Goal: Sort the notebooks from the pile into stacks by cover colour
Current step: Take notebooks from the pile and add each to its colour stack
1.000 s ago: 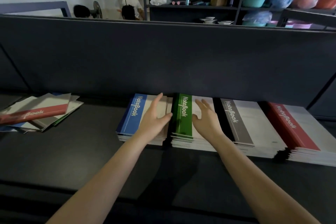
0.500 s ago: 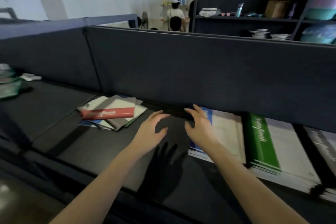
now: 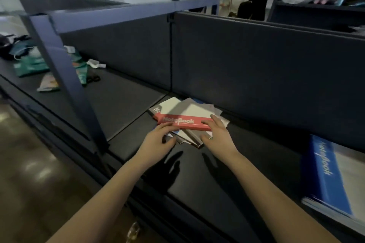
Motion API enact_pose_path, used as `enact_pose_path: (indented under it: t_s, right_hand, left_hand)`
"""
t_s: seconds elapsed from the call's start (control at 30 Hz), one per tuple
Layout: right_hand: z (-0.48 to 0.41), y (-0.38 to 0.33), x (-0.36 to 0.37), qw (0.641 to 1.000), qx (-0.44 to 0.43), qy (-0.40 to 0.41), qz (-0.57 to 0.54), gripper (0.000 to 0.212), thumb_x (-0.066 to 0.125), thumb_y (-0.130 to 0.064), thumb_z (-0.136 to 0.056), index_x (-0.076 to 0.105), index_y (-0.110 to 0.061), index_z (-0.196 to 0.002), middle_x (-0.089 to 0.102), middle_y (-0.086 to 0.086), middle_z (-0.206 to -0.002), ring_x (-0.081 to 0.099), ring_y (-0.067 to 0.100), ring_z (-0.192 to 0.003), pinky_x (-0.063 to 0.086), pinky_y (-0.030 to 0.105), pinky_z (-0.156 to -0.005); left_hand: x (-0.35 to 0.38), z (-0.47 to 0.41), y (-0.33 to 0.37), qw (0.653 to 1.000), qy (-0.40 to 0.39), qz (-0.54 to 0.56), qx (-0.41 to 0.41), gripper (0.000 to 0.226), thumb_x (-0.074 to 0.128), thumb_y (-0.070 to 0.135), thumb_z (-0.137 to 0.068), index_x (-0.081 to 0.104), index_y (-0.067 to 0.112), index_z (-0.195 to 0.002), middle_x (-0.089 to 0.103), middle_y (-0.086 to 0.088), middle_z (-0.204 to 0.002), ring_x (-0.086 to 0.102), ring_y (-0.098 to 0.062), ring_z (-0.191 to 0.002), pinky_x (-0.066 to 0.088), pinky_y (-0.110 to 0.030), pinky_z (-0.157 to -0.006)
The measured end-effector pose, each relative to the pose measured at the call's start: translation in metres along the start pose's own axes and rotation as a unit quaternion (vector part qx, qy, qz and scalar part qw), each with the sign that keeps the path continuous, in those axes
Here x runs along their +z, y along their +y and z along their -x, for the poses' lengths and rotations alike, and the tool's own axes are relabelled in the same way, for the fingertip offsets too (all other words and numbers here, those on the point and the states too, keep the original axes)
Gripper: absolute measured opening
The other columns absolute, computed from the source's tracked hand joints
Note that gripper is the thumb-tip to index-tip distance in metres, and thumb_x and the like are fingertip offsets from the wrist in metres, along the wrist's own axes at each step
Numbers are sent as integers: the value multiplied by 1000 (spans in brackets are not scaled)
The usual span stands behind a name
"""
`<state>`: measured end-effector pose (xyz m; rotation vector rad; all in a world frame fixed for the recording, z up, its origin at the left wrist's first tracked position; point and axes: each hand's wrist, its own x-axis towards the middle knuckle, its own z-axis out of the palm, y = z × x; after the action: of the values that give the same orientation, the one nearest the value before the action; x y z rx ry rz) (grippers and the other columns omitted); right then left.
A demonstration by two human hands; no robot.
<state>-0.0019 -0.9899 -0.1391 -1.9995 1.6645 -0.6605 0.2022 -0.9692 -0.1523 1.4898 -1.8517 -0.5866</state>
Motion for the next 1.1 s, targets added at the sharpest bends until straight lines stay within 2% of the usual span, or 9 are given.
enact_pose_path:
  t_s: [0.13,0.33,0.47,0.63,0.7,0.83,0.97,1.03,1.1]
  right_hand:
    - [-18,-9,24,999,3,-13,33,54,57,-30,-93,39,-17,-142,18,7,-157,11,22,-145,15,40,-118]
    - [-39,-3,33,986,38,-50,157,58,46,-43,-96,31,-20,-147,11,8,-159,3,28,-146,7,50,-118]
    - [-48,4,36,970,75,-65,223,54,34,-47,-99,29,-23,-147,21,11,-156,17,27,-143,14,52,-116]
    - [-57,-1,38,951,95,-27,294,54,35,-52,-97,45,-15,-135,49,8,-136,43,25,-127,21,44,-112]
    - [-60,-6,40,940,108,-32,321,50,38,-47,-98,48,-12,-132,54,9,-129,47,26,-122,22,43,-111]
    - [-60,-14,44,891,83,-60,443,39,49,-11,-90,50,-6,-129,58,14,-121,51,32,-115,28,46,-107]
    - [-64,-25,39,884,90,-61,455,26,56,-9,-87,62,-13,-112,65,6,-103,61,26,-97,39,40,-94]
    - [-65,-30,42,887,81,-63,451,25,54,-21,-92,61,-14,-115,62,8,-106,60,27,-98,43,39,-88]
    - [-65,-35,44,900,94,-56,422,51,39,-53,-96,57,-11,-117,60,11,-111,57,28,-101,44,38,-85]
  left_hand:
    - [-13,-4,-24,1000,-5,15,-16,31,62,11,-89,66,21,-117,55,17,-121,50,3,-111,26,7,-83]
    - [-18,-12,-38,995,-41,87,-31,29,55,5,-92,63,16,-118,61,15,-105,54,7,-94,33,3,-78]
    - [-17,-17,-42,990,-41,128,-31,29,54,1,-92,63,14,-116,62,8,-109,54,7,-96,35,1,-79]
    - [-12,-22,-50,988,-41,142,-38,31,55,8,-92,60,36,-104,63,9,-111,58,0,-102,39,-4,-80]
    - [-9,-24,-51,988,-43,141,-45,29,55,9,-93,61,34,-105,63,9,-110,58,-1,-100,40,-5,-80]
    - [-5,-24,-56,989,-46,132,-41,29,56,11,-92,63,35,-107,63,10,-111,58,1,-97,42,-10,-82]
    - [-8,-27,-63,992,-16,119,-25,41,57,10,-89,57,51,-95,60,15,-116,56,2,-99,42,-18,-88]
    - [-12,-28,-62,994,-4,105,-15,38,58,9,-88,58,46,-95,57,24,-111,53,8,-101,40,-12,-86]
    - [-13,-29,-61,995,1,101,-9,32,57,8,-88,63,37,-100,56,26,-109,53,9,-101,40,-11,-85]
